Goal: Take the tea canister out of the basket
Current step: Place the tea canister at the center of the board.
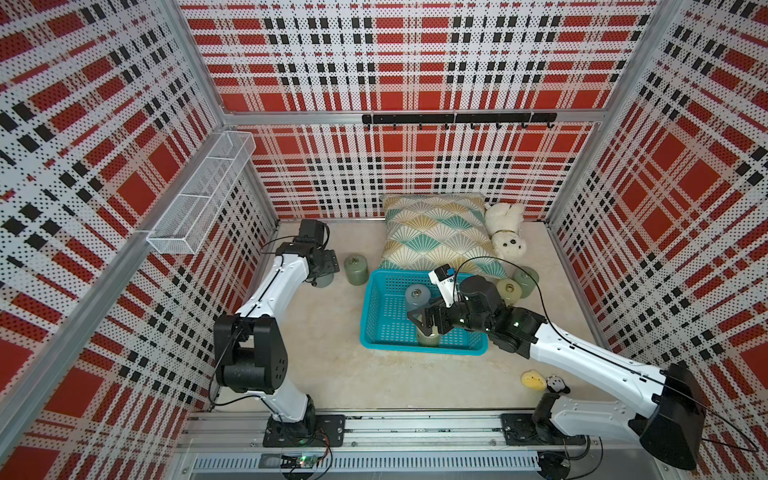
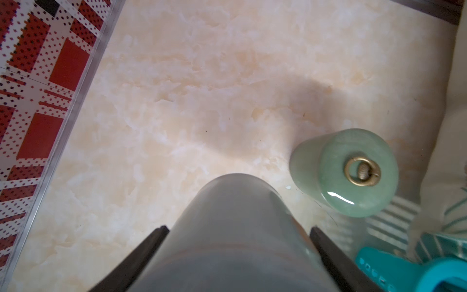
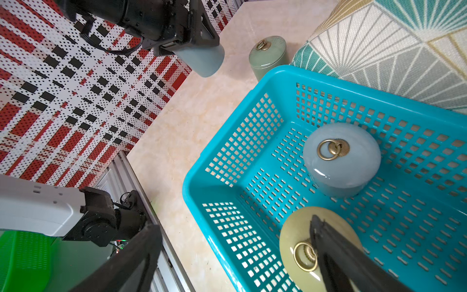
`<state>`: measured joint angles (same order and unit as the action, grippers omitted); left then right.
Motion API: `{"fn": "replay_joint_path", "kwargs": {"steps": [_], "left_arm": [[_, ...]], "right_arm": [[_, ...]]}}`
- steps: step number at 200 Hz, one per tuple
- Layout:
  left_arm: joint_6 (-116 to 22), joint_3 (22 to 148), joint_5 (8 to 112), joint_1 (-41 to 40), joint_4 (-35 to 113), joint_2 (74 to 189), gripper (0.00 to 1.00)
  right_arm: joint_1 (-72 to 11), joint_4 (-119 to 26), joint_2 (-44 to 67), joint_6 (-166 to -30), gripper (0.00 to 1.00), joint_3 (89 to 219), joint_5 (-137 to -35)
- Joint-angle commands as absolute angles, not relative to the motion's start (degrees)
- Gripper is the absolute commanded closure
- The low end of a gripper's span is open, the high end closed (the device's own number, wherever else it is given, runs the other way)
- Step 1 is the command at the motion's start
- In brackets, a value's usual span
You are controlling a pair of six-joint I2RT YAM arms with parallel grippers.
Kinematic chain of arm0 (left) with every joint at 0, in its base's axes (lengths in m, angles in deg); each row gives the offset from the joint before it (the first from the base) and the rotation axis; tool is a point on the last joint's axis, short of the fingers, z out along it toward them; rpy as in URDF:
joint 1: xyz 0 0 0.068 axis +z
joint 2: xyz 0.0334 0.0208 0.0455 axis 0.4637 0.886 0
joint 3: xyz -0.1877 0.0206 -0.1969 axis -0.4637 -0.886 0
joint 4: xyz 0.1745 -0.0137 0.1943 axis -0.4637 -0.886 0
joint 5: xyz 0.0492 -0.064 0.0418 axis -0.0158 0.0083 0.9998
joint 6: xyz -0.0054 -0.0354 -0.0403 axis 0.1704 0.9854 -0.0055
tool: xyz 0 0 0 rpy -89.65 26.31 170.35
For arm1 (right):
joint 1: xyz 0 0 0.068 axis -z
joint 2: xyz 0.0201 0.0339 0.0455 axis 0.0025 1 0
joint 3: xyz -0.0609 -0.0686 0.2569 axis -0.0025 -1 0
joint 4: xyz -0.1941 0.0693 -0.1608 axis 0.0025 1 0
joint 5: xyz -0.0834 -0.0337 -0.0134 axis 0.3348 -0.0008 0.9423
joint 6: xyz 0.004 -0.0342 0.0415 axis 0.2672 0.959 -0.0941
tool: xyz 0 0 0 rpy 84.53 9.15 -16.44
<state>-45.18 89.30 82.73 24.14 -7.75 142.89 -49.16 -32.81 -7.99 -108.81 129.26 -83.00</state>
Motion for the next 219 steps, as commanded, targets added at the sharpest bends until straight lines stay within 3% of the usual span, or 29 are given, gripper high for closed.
{"fn": "replay_joint_path", "kwargs": {"steps": [1,170,201,219], "left_arm": [[-44.6,91.1,83.7,24.5,-2.3,145.4,0.47],[-43.8,100.3,81.5,26.3,1.9,165.0,0.46],[-44.0,99.8,81.8,26.2,2.2,166.1,0.44],[-44.2,99.7,82.3,25.7,2.2,166.6,0.37]], "right_arm": [[-49.7,-35.3,-6.8,-108.3,0.00,129.8,-82.7],[-49.7,-36.5,-2.1,-106.1,0.00,128.7,-82.6],[-49.7,-36.4,-1.8,-105.9,0.00,128.8,-82.6],[-49.7,-36.4,-1.5,-106.0,0.00,128.7,-82.3]]}}
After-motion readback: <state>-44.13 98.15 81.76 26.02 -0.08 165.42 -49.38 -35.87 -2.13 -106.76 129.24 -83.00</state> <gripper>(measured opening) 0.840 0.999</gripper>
